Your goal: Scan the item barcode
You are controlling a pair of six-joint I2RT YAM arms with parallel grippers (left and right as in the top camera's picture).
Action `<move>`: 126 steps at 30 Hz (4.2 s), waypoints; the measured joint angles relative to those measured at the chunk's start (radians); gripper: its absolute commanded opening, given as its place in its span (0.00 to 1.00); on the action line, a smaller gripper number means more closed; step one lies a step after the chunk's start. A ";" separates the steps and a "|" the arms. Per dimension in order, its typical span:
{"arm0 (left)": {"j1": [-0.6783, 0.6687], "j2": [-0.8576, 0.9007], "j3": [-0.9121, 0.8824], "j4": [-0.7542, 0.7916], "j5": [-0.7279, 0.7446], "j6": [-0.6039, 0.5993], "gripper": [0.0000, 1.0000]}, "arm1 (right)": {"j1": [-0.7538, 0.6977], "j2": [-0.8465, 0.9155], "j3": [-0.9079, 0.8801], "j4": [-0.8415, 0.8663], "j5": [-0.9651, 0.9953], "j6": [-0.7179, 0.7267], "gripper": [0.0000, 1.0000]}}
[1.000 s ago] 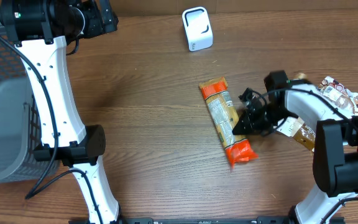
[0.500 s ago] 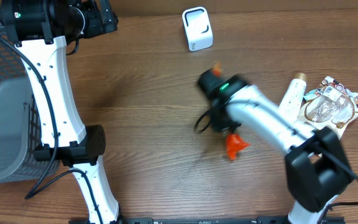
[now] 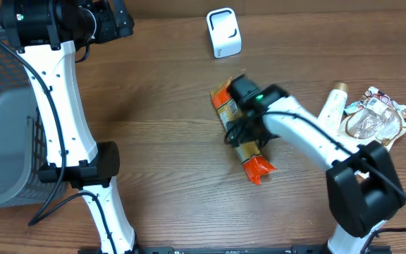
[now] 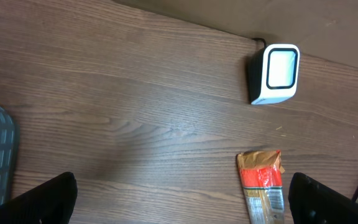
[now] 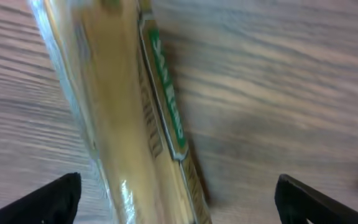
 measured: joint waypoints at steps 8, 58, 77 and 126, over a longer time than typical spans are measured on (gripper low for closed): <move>0.000 0.000 0.000 0.000 0.000 0.000 1.00 | -0.150 0.000 -0.156 0.111 -0.377 -0.221 1.00; -0.006 0.000 0.000 0.000 0.000 0.000 1.00 | -0.171 0.018 0.418 -0.042 -0.908 -0.221 0.03; -0.007 0.000 0.000 0.000 0.000 0.000 1.00 | -0.079 0.037 0.524 0.014 0.156 -0.145 0.04; -0.007 0.000 0.000 0.000 0.000 0.000 1.00 | -0.080 0.541 0.528 0.992 1.047 -1.168 0.04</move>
